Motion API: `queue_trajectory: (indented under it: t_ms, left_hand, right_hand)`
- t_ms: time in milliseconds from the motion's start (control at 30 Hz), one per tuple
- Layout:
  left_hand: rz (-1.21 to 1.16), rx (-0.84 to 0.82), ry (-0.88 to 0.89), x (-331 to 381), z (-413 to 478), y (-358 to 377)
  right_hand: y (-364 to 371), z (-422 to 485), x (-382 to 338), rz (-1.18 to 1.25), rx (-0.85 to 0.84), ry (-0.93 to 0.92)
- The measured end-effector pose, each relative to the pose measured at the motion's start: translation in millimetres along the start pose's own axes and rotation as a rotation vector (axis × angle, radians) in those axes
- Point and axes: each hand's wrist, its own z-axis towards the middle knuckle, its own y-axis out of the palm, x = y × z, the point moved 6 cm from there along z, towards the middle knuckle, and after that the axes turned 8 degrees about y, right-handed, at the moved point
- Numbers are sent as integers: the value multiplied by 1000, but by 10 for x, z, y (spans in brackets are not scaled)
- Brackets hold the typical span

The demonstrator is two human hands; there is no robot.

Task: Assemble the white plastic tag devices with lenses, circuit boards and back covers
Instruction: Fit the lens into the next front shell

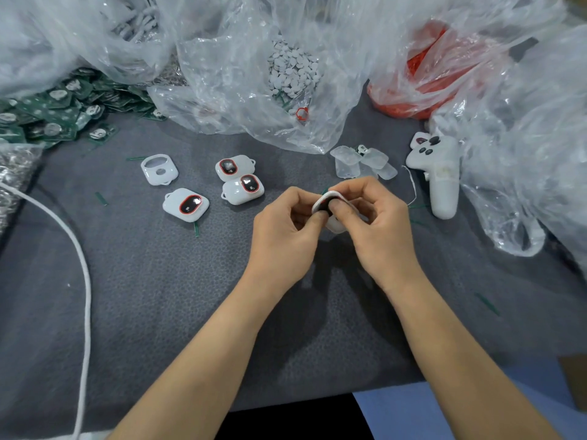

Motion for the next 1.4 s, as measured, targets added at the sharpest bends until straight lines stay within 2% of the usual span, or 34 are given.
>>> queue_trajectory:
  t_ms: [167,267,333,567,667,967,1267,1400]
  left_hand:
    - [-61,51,10,47,-5,-35]
    - [-38,14,-1,39,-9,-2]
    - [-40,3,4,34,-11,12]
    - [7,25,60,62,-11,-8]
    - [37,6,76,67,-12,-11]
    - [156,-64,64,7,6,-8]
    - [183,-76,64,12,5,-8]
    - [193,-40,78,17,8,-10]
  right_hand:
    - [-21,12,108,231,25,152]
    - [-15,22,198,482,35,281]
    - [12,20,207,531,14,302]
    - [42,0,113,224,-29,177]
    - [44,-11,102,203,-68,182]
    - [57,-20,91,-125,11,55]
    - [83,-23,58,-222,-23,33]
    - [79,6,93,-153,-40,79]
